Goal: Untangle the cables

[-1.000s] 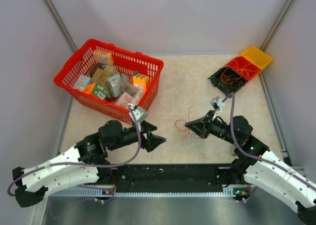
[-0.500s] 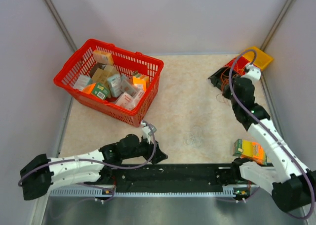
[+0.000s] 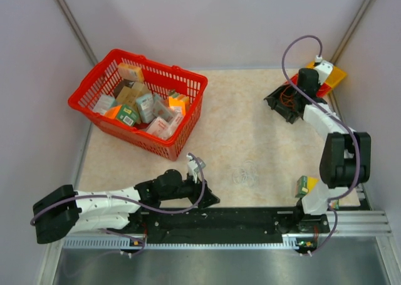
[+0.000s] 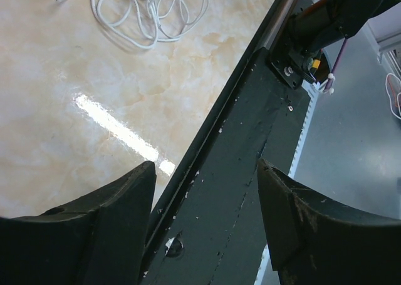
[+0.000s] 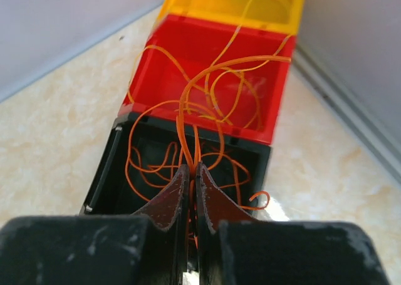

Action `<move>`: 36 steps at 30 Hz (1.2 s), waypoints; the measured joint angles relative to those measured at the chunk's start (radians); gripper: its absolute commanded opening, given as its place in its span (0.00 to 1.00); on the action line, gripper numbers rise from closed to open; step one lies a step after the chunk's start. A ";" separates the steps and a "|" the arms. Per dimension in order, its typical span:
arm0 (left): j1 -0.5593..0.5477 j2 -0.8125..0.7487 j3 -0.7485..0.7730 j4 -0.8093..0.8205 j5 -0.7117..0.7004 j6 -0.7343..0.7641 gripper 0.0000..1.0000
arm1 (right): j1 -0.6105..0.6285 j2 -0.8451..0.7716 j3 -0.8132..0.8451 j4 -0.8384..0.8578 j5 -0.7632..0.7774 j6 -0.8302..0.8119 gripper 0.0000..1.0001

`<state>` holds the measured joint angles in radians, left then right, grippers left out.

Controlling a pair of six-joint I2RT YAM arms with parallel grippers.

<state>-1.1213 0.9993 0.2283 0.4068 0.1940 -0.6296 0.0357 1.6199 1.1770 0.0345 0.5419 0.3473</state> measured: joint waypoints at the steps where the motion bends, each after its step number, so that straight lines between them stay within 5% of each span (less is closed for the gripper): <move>1: 0.000 -0.001 0.000 0.003 -0.001 0.000 0.70 | -0.002 0.043 0.019 0.001 -0.026 0.000 0.00; 12: 0.000 -0.009 -0.002 0.012 -0.008 0.000 0.70 | -0.008 0.295 0.200 -0.256 -0.159 0.120 0.01; 21: 0.001 0.021 -0.002 0.012 -0.007 0.000 0.70 | -0.061 0.448 0.374 -0.410 -0.291 0.119 0.30; 27: 0.001 0.076 0.018 0.003 -0.006 0.000 0.70 | -0.074 0.472 0.422 -0.479 -0.371 0.098 0.78; 31: 0.001 0.111 0.050 -0.009 -0.003 0.000 0.70 | -0.072 0.387 0.356 -0.488 -0.400 0.082 0.87; 36: 0.001 0.123 0.070 -0.019 -0.004 -0.001 0.70 | -0.040 0.080 0.151 -0.480 -0.362 0.053 0.92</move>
<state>-1.1202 1.1221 0.2981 0.3874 0.1902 -0.6304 -0.0040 1.7000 1.3285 -0.4454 0.1799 0.4004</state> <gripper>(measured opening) 0.699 0.901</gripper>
